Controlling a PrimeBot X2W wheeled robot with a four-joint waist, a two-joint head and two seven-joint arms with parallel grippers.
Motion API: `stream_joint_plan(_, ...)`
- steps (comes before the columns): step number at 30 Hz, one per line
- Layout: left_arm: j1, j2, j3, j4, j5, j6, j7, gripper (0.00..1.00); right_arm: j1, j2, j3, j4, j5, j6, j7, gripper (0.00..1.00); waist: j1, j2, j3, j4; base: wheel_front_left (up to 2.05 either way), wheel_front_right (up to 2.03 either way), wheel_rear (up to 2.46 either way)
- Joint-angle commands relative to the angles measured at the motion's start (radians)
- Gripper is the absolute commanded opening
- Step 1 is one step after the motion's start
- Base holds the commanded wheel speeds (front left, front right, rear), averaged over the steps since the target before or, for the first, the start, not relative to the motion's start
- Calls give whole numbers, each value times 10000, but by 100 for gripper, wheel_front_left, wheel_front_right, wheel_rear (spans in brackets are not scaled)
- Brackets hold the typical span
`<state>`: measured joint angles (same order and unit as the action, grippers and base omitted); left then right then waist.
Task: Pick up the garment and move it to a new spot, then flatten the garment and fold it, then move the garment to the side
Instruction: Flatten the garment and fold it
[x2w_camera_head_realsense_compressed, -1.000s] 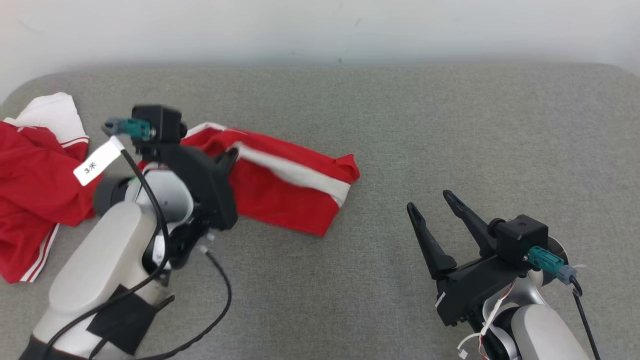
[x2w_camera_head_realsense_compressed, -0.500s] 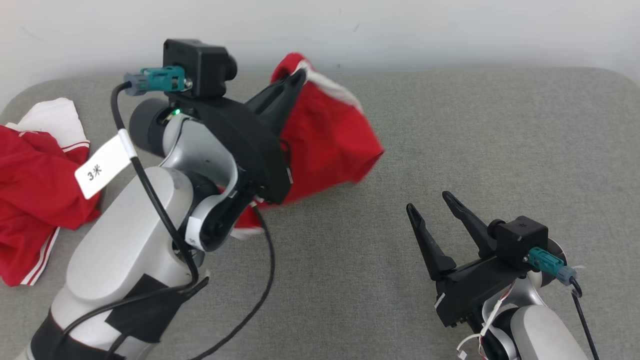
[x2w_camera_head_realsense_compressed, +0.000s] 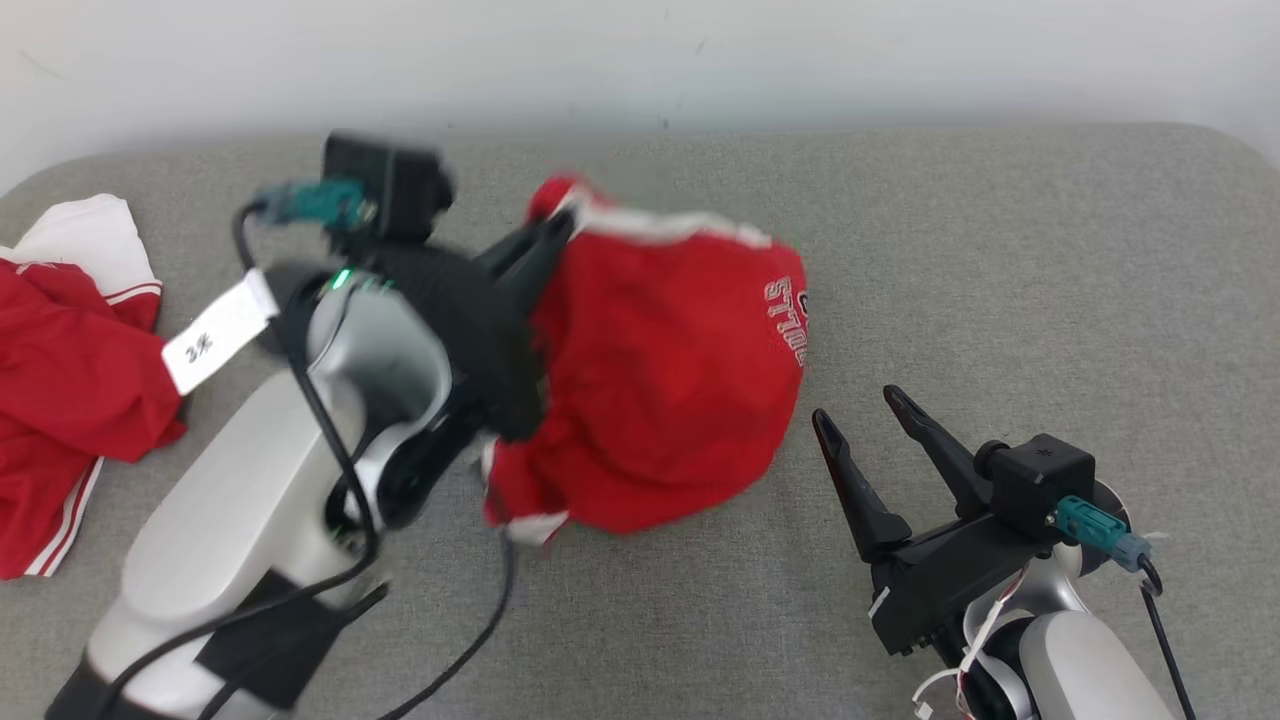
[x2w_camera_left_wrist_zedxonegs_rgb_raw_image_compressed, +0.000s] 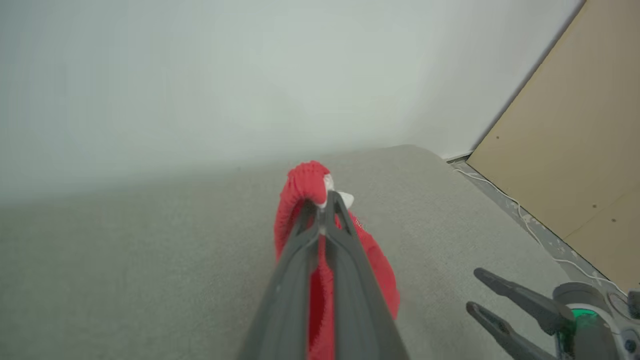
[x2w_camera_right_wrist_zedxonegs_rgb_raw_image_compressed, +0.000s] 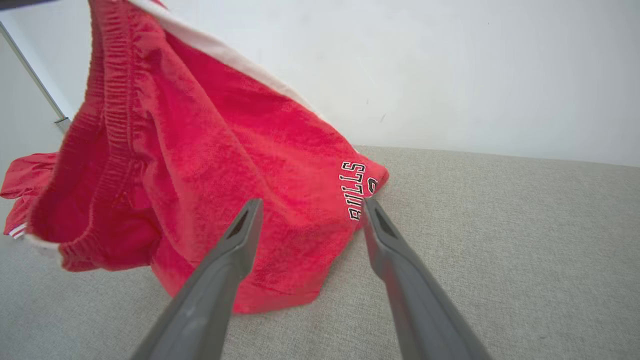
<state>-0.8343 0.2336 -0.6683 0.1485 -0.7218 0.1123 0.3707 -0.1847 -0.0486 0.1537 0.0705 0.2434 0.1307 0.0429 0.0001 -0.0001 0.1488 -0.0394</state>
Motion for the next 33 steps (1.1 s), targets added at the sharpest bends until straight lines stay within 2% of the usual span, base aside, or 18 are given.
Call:
stream_joint_plan(1,343,237,79,121,-137,70,83,0,-64,-35,-51,14,60,0,-78,100,-1,1,9,-10,0,0,0)
stream_joint_plan(8,1506,1226,456,1024,-251,614,137,0,49,-34,-158,7,-78,0,18,100,-1,1,-10,267,0,0,0)
stream_joint_plan(15,1135,1172,543,3012,-76,553,-364,0,-83,-37,74,-61,-94,0,140,100,-1,1,44,426,0,0,0)
stream_joint_plan(16,1058,1157,507,3328,-1,563,-465,23,-98,-37,106,-63,-92,0,141,100,-1,1,59,396,0,0,0)
stream_joint_plan(17,995,1130,455,3627,42,587,-518,100,-108,-37,139,-66,-90,0,145,100,-1,1,78,352,0,0,0)
stream_joint_plan(25,486,1048,527,5313,404,796,-1442,100,-59,-34,8,-73,-110,0,125,100,-1,1,152,-33,0,0,0)
stream_joint_plan(30,300,946,633,5738,482,832,-2132,100,-9,-35,-128,-98,-137,0,152,100,-1,1,134,-62,0,0,0)
stream_joint_plan(33,296,778,761,5713,372,702,-2751,100,16,-34,-245,-70,-126,0,165,100,-1,1,91,0,0,0,0)
